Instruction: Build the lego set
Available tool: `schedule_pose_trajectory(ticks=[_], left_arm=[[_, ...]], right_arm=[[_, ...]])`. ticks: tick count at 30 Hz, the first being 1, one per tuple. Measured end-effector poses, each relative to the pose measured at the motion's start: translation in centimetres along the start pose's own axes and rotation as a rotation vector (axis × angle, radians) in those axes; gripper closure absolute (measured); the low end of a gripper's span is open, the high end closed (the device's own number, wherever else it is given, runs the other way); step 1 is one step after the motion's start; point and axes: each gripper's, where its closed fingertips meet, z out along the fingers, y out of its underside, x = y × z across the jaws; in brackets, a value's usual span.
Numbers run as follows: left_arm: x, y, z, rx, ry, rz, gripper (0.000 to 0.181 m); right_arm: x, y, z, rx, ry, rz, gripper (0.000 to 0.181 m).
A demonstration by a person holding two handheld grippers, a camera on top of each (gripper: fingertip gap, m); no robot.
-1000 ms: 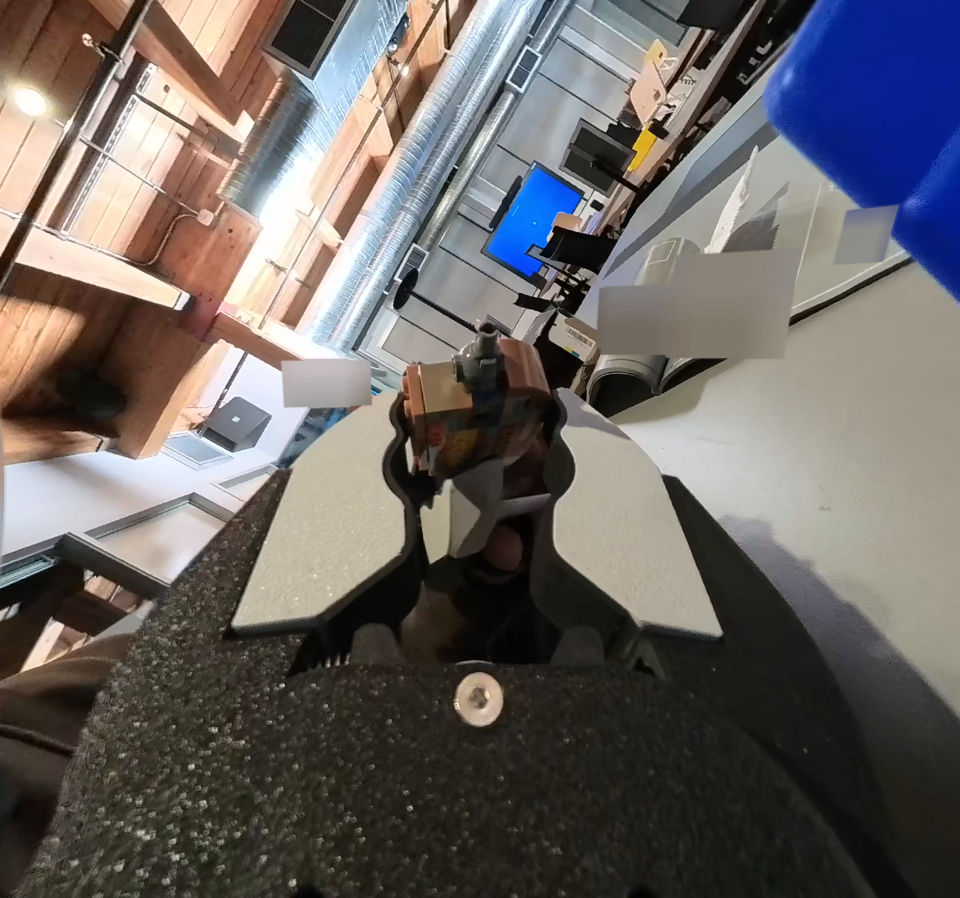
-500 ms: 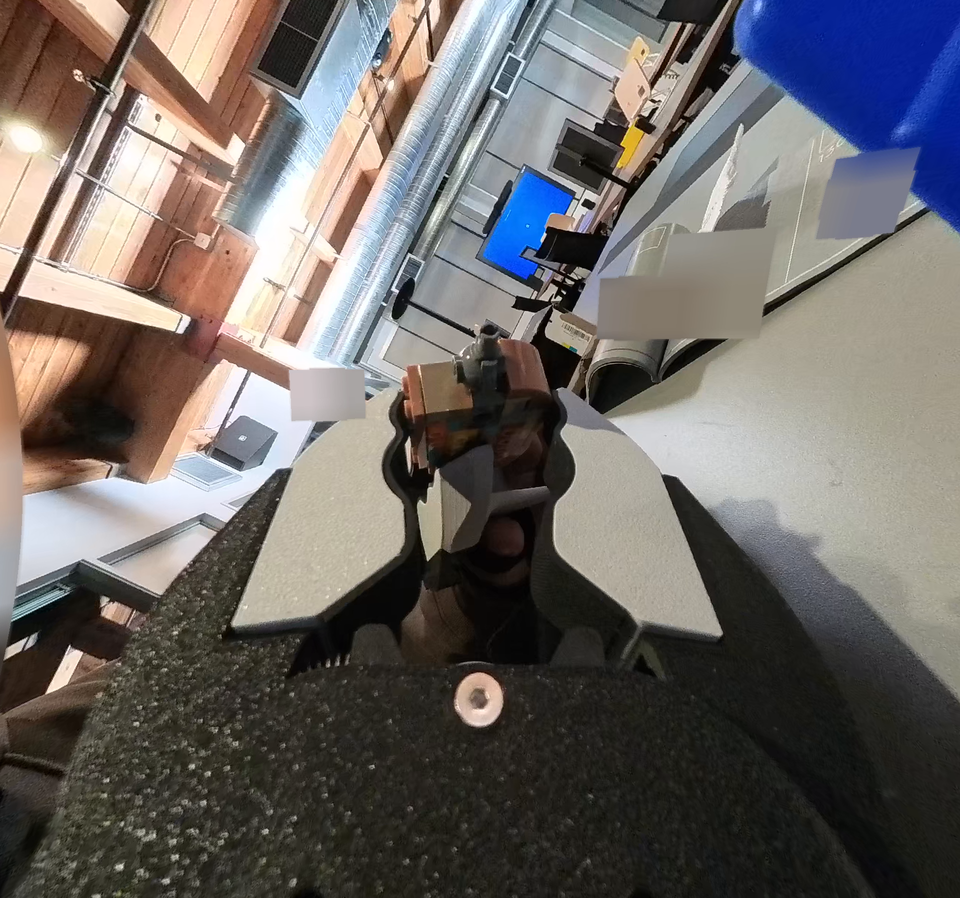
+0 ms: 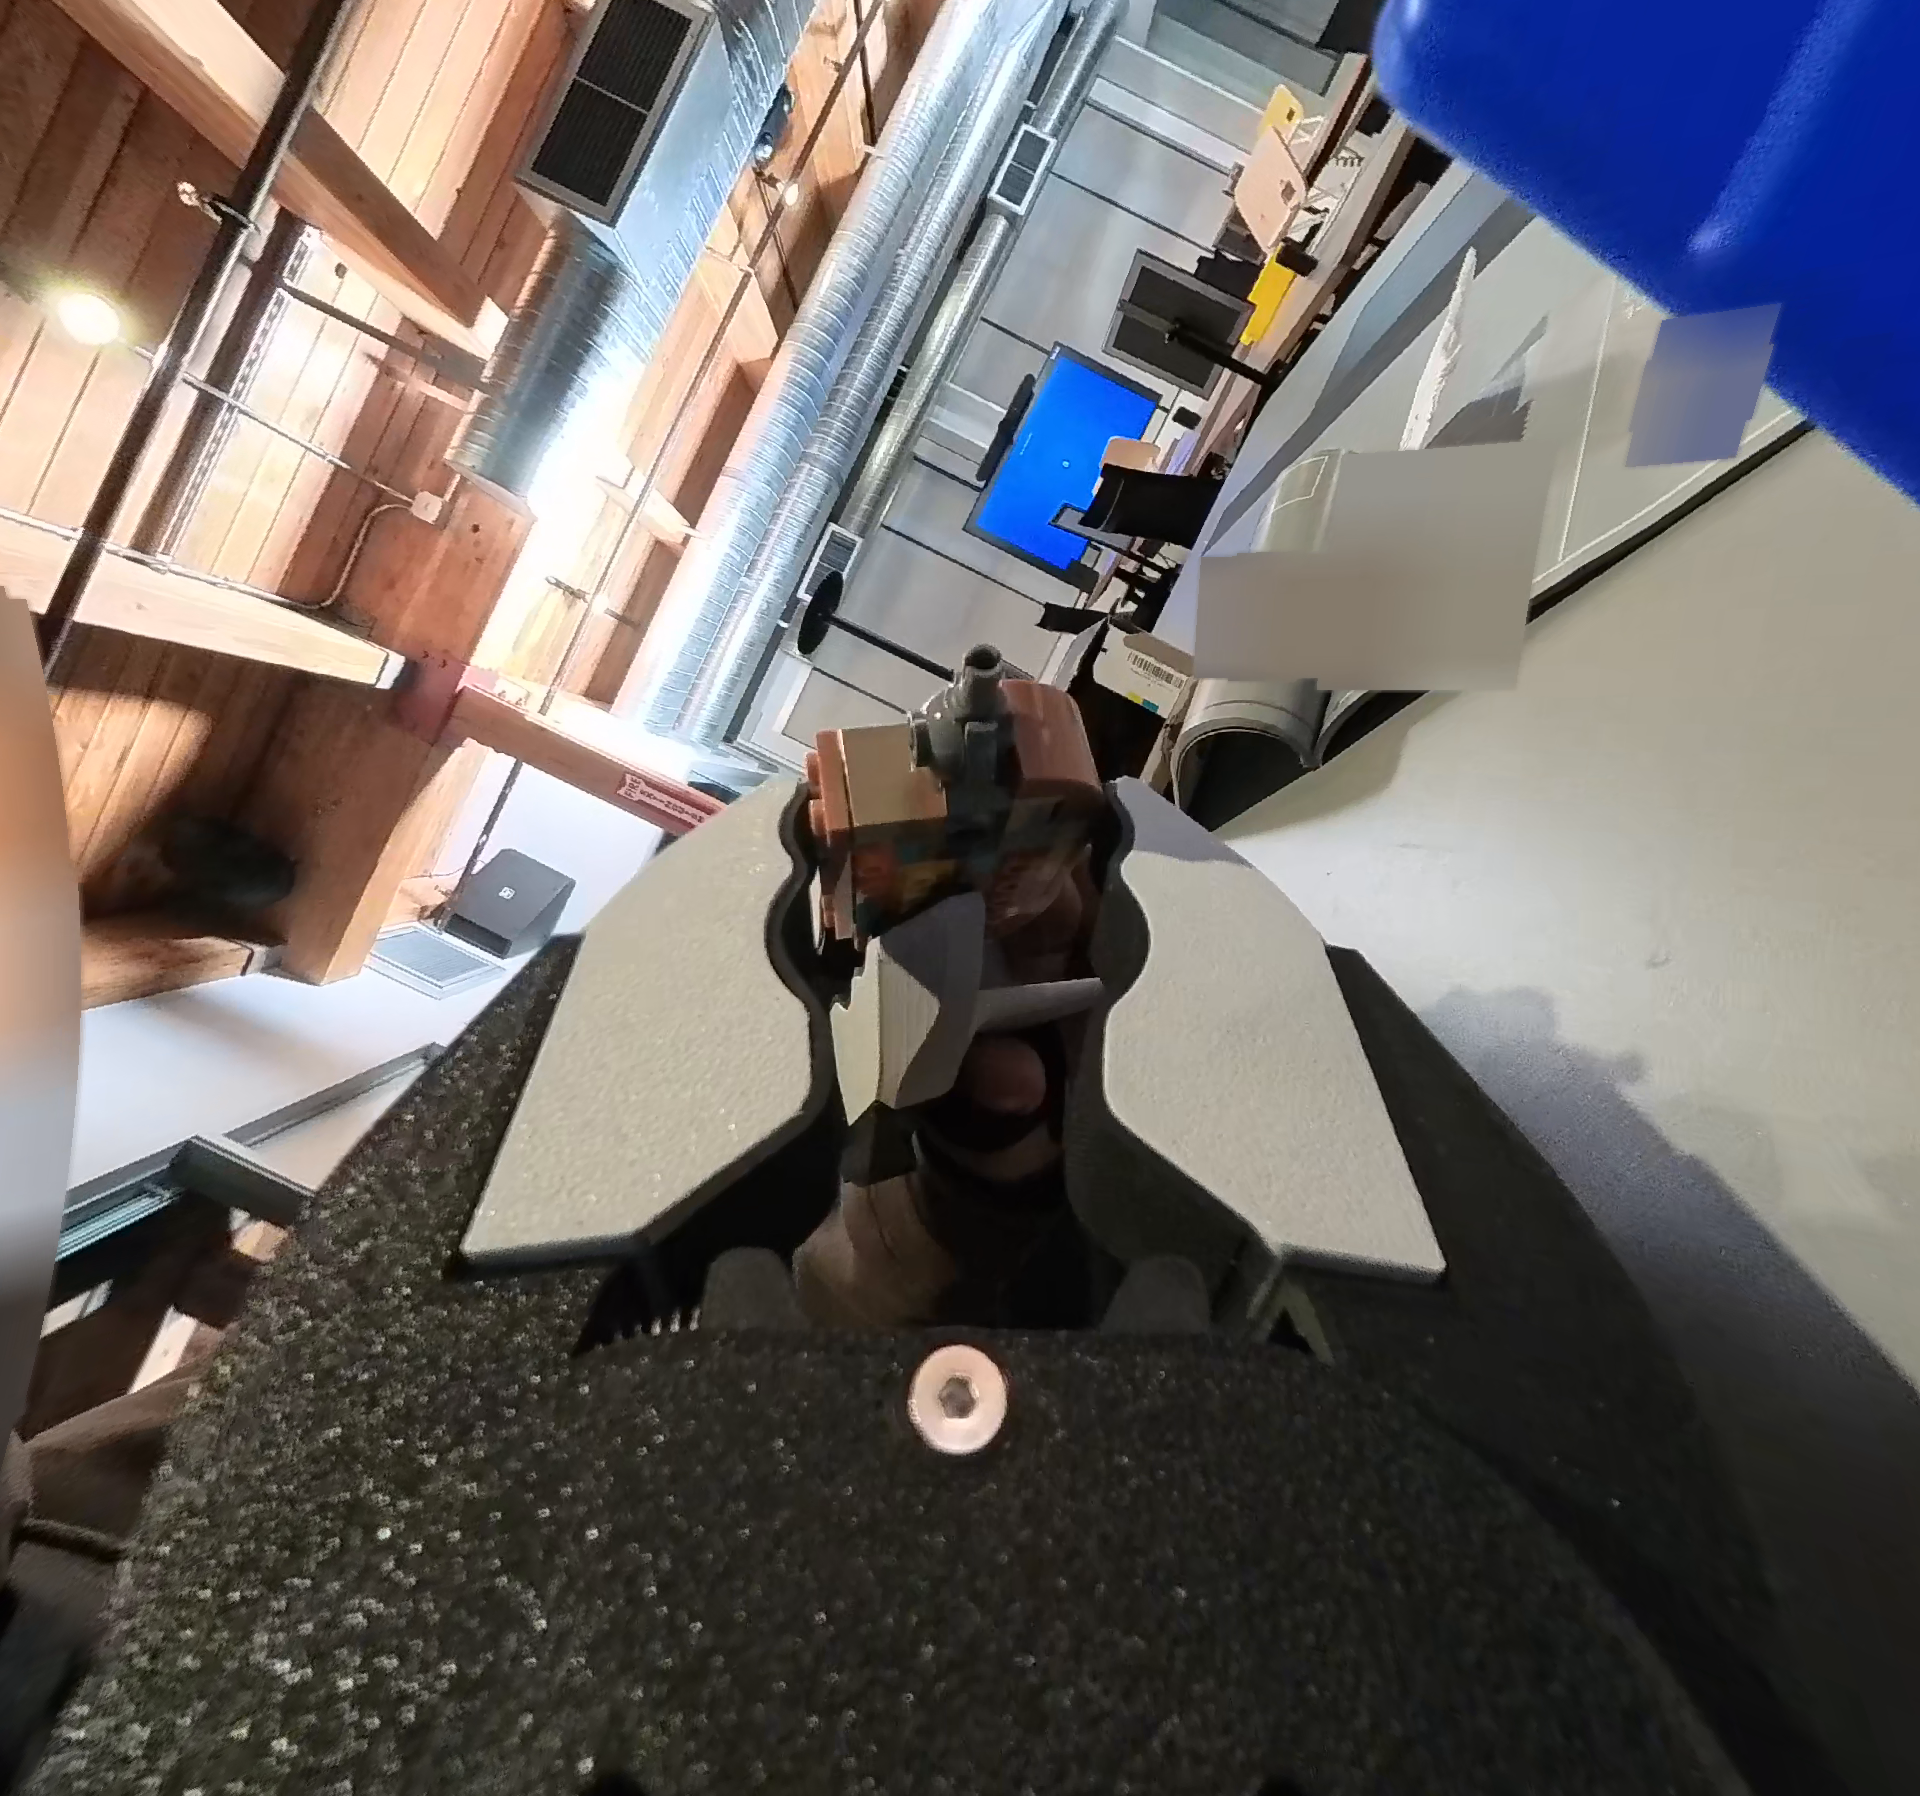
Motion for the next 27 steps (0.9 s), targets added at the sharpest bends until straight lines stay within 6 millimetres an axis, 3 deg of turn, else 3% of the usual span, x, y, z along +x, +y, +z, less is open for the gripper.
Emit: schedule_pose_trajectory(ticks=[8, 27], left_arm=[[-0.3, 0.1, 0.0, -0.004, -0.005, -0.032, 0.159], [0.2, 0.8, -0.1, -0.038, 0.025, -0.027, 0.159]], right_arm=[[-0.2, -0.4, 0.1, -0.012, -0.064, 0.074, 0.129], [0.8, -0.2, -0.6, -0.051, 0.010, 0.046, 0.131]])
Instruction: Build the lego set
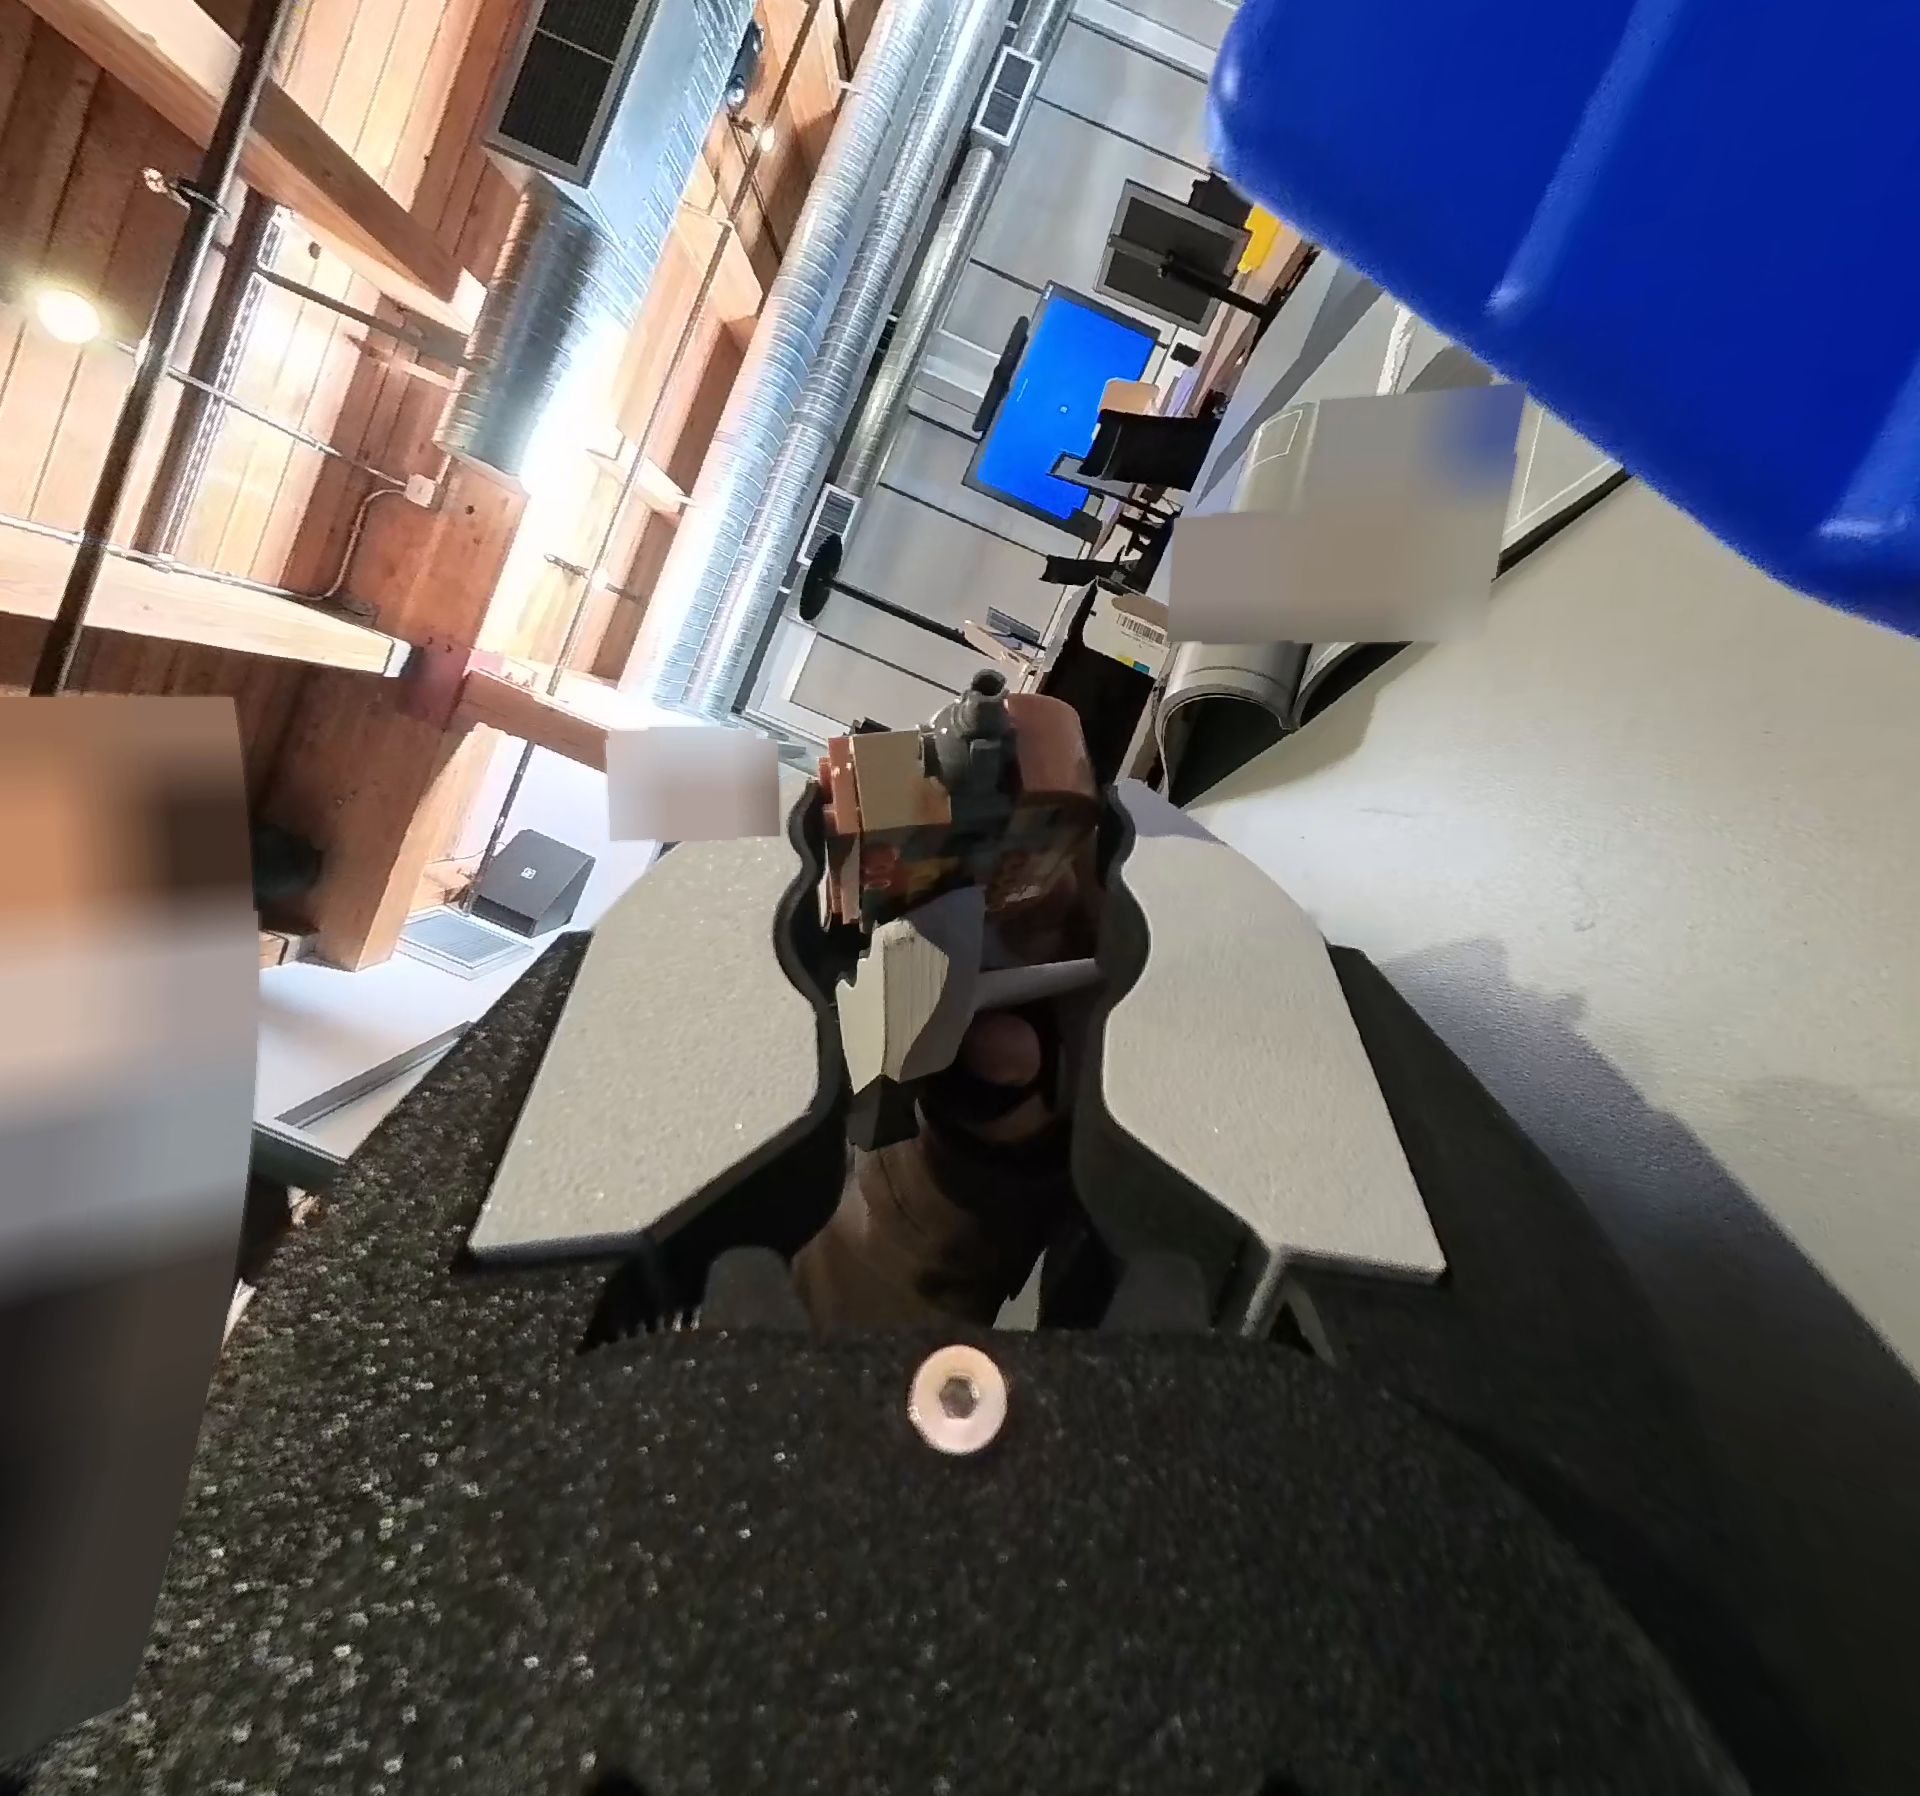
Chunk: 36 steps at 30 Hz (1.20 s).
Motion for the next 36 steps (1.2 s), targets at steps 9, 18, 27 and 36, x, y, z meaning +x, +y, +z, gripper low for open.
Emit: schedule_pose_trajectory(ticks=[9, 18, 27, 36], left_arm=[[0.0, 0.0, -0.1, 0.005, 0.002, -0.018, 0.159], [0.0, -0.1, -0.1, 0.011, -0.001, -0.022, 0.159], [-0.6, -0.3, -0.1, 0.017, 0.016, -0.152, 0.159], [-2.2, 0.1, -0.7, 0.044, 0.176, -0.690, 0.159]], right_arm=[[0.1, 0.0, 0.0, 0.014, 0.006, -0.026, 0.132], [-0.1, 0.0, -0.1, -0.005, 0.008, -0.041, 0.133], [-0.9, -0.7, 0.2, 0.028, -0.079, 0.025, 0.121], [-0.4, -1.3, -0.1, 0.016, 0.014, -0.082, 0.114]])
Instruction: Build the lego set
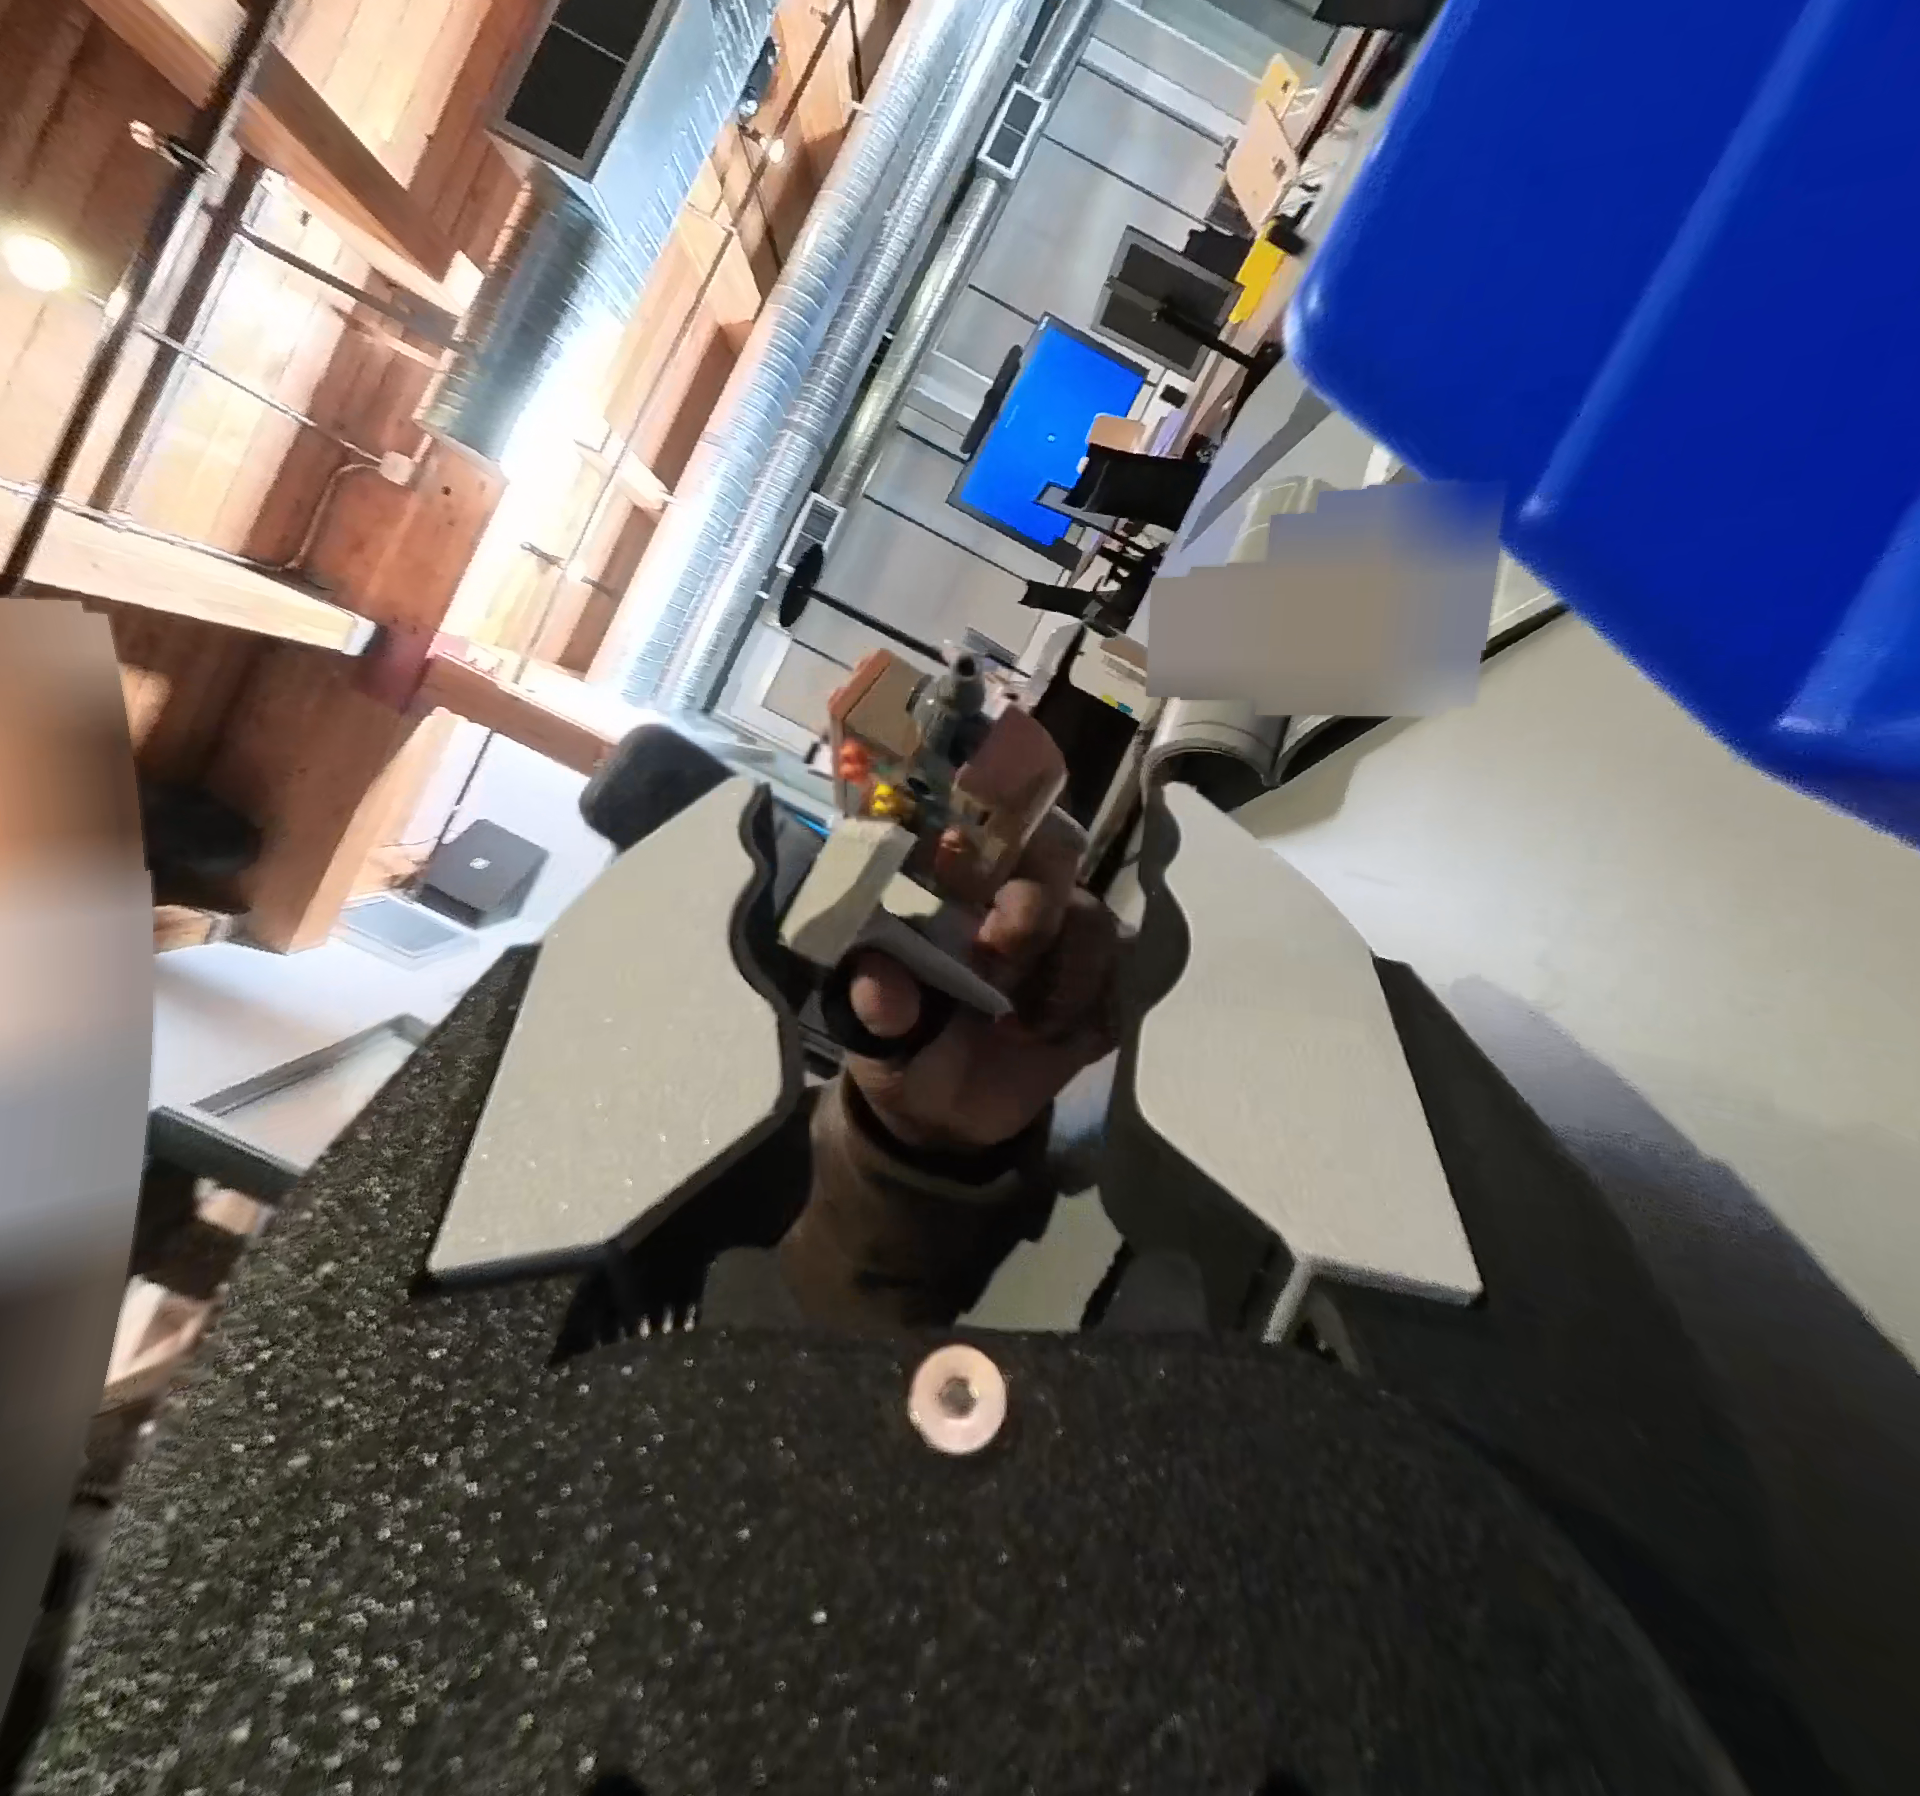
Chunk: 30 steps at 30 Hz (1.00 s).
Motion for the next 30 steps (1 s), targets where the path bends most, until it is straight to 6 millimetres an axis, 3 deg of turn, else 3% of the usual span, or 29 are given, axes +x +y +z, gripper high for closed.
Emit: schedule_pose_trajectory(ticks=[3, 12, 16, 23, 26, 30], left_arm=[[-0.4, -0.1, -0.4, 0.016, 0.065, -0.157, 0.159], [-1.3, 0.0, -1.1, 0.028, 0.117, -0.338, 0.159], [-1.4, -0.1, -1.5, 0.023, 0.148, -0.418, 0.159], [-1.1, 0.8, -1.8, -0.077, 0.187, -0.574, 0.159], [-0.6, 1.2, -1.7, -0.099, 0.225, -0.629, 0.159], [0.6, 1.9, -1.5, -0.151, 0.288, -0.662, 0.159]], right_arm=[[0.3, -0.2, -0.1, -0.022, 0.033, -0.058, 0.115], [0.5, -0.3, 0.0, -0.075, 0.093, -0.243, 0.120], [-0.3, -0.8, -0.2, -0.150, 0.159, -0.621, 0.124], [0.3, -0.5, -0.7, -0.395, 0.389, -1.679, 0.125], [0.5, 0.6, -0.2, -0.470, 0.371, -1.868, 0.120], [-0.1, 1.2, 0.4, -0.487, 0.308, -1.956, 0.118]])
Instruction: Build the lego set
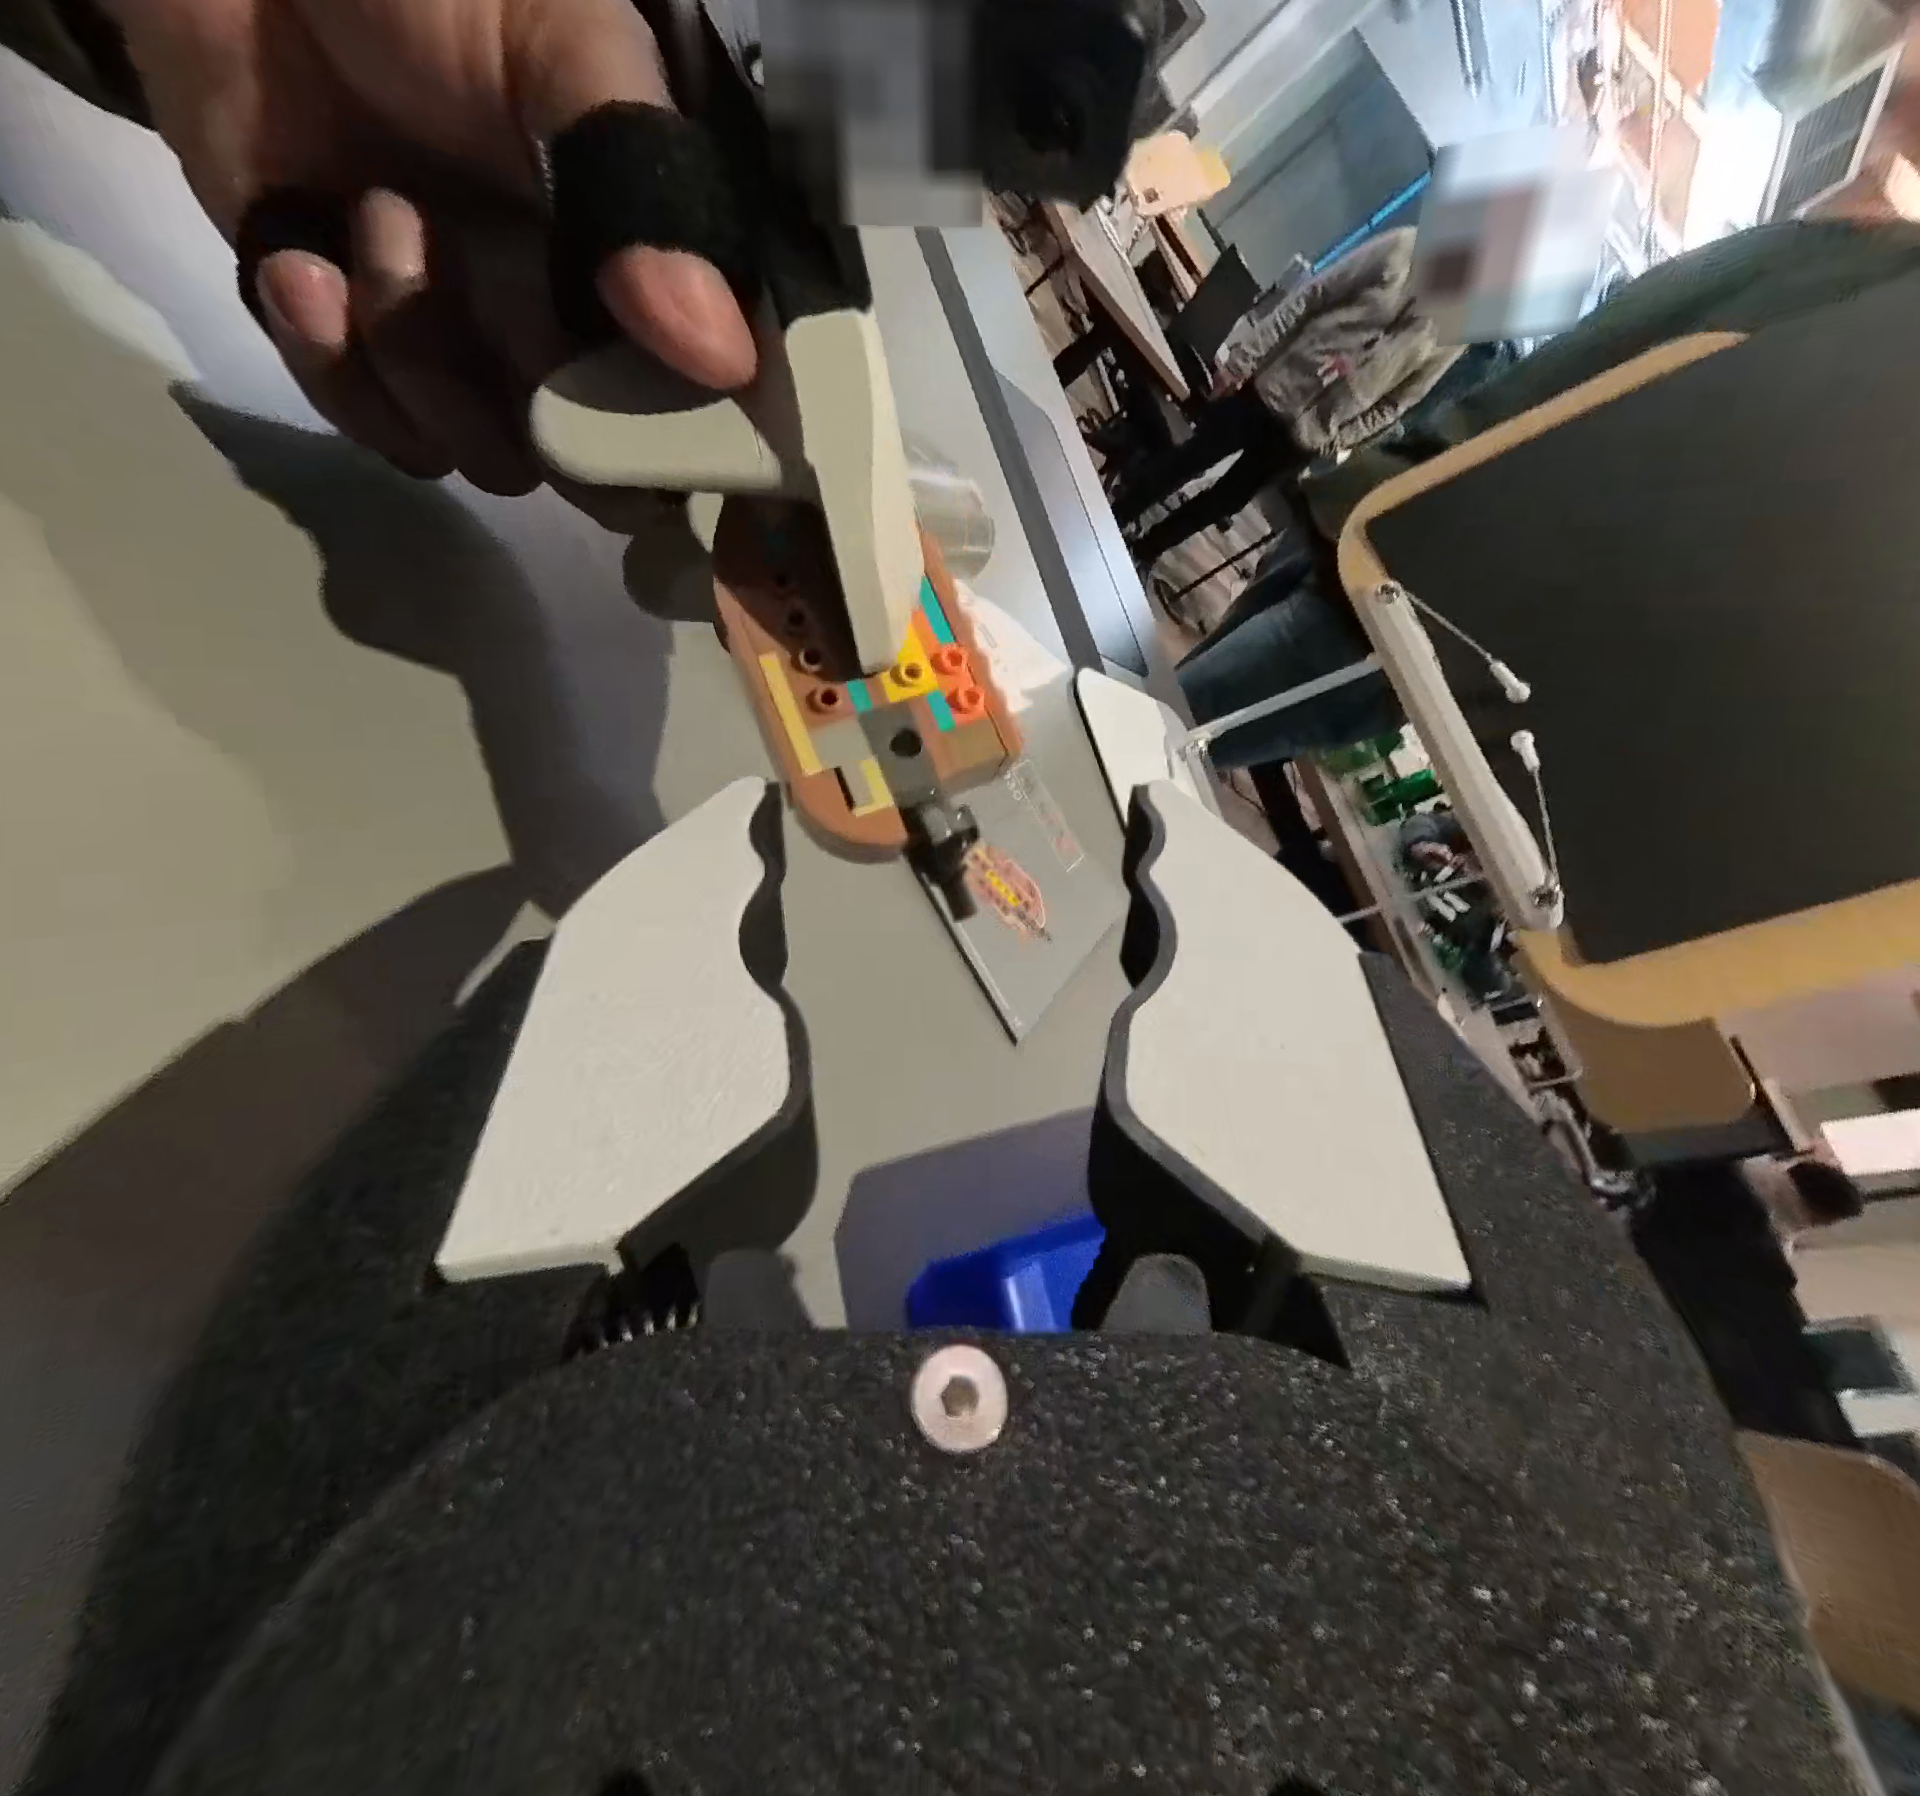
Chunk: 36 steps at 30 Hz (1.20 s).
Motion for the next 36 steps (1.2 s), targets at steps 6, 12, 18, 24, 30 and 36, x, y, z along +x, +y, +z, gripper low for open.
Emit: schedule_pose_trajectory(ticks=[6, 12, 18, 24, 30, 36], left_arm=[[0.3, 0.6, 0.3, -0.041, 0.022, 0.009, 0.159], [0.8, 1.4, 0.7, -0.088, 0.045, 0.030, 0.159], [1.0, 1.7, 0.8, -0.105, 0.060, 0.037, 0.159], [0.9, 1.8, 0.9, -0.101, 0.056, 0.051, 0.159], [0.9, 1.8, 1.0, -0.099, 0.050, 0.063, 0.159], [0.8, 2.0, 1.0, -0.108, 0.054, 0.066, 0.159]], right_arm=[[-1.8, 0.0, 0.1, -0.014, -0.084, -0.116, 0.114], [-2.6, 0.0, 0.5, -0.027, -0.094, -0.163, 0.119], [-2.7, -0.1, 0.5, -0.009, -0.100, -0.158, 0.130], [-2.7, 0.0, 0.4, -0.030, -0.101, -0.177, 0.131], [-2.7, 0.0, 0.5, -0.033, -0.099, -0.179, 0.131], [-2.9, 0.1, 0.4, -0.047, -0.112, -0.180, 0.132]])
